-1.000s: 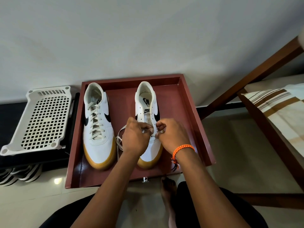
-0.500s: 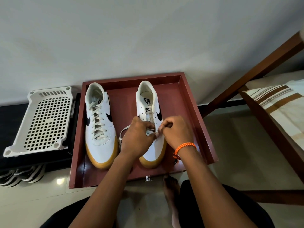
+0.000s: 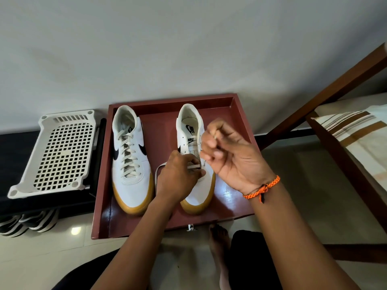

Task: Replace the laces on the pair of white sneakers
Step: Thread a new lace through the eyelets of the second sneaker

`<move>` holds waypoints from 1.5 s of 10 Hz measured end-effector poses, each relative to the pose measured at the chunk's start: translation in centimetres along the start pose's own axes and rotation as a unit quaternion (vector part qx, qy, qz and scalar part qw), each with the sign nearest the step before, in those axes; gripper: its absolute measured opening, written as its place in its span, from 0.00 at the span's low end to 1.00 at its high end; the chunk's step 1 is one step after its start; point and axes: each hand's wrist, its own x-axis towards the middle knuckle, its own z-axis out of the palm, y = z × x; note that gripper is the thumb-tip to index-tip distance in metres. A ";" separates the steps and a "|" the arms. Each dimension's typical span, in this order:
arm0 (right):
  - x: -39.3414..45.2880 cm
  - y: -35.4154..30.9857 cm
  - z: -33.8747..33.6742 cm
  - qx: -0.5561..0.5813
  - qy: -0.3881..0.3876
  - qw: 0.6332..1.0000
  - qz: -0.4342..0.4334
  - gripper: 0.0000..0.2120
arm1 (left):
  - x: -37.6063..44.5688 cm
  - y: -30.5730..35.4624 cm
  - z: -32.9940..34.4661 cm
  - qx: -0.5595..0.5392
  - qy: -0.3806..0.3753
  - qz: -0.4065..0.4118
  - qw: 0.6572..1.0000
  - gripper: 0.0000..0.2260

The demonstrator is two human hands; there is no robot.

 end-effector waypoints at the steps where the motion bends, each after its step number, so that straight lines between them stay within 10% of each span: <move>1: 0.0 -1.2 0.8 0.117 0.020 0.992 -0.030 0.03 | -0.2 0.1 -0.1 0.001 0.001 0.007 1.000 0.10; 2: 0.6 0.0 -0.5 -0.109 0.168 0.980 0.008 0.05 | -0.3 0.0 -0.2 0.014 0.002 0.017 1.000 0.11; 3: 0.6 3.2 -2.9 -0.692 0.258 0.660 0.139 0.11 | -0.5 -0.2 -0.3 0.015 0.004 0.030 0.999 0.11; 4: 0.1 4.9 -3.3 -0.747 0.238 0.579 0.225 0.09 | -0.4 -0.3 -0.4 0.014 0.002 0.034 0.999 0.12; 7: 1.1 2.7 -2.0 -0.556 0.245 0.791 0.074 0.14 | -0.3 -0.5 -0.3 0.019 0.008 0.034 0.999 0.10; 10: 0.4 0.4 0.3 -0.116 0.133 0.984 -0.035 0.13 | -0.3 -0.5 -0.3 0.010 0.007 0.024 1.000 0.10; 11: -0.2 -0.9 0.5 0.096 0.093 0.986 -0.097 0.13 | -0.4 -0.6 -0.4 0.004 0.006 0.028 1.000 0.10; 12: 0.0 -1.1 -0.4 -0.032 0.219 0.972 -0.073 0.17 | -0.4 -0.5 -0.4 0.007 0.006 0.032 0.999 0.11; 13: 0.2 1.1 -2.6 -0.606 0.302 0.734 0.044 0.15 | -0.4 -0.4 -0.5 0.016 0.005 0.036 0.999 0.11; 14: 0.2 4.2 -2.9 -0.719 0.233 0.625 0.195 0.11 | -0.4 -0.5 -0.5 0.015 0.011 0.044 0.999 0.12; 15: 0.5 4.3 -2.9 -0.732 0.224 0.624 0.155 0.10 | -0.5 -0.6 -0.5 0.020 0.010 0.048 0.999 0.13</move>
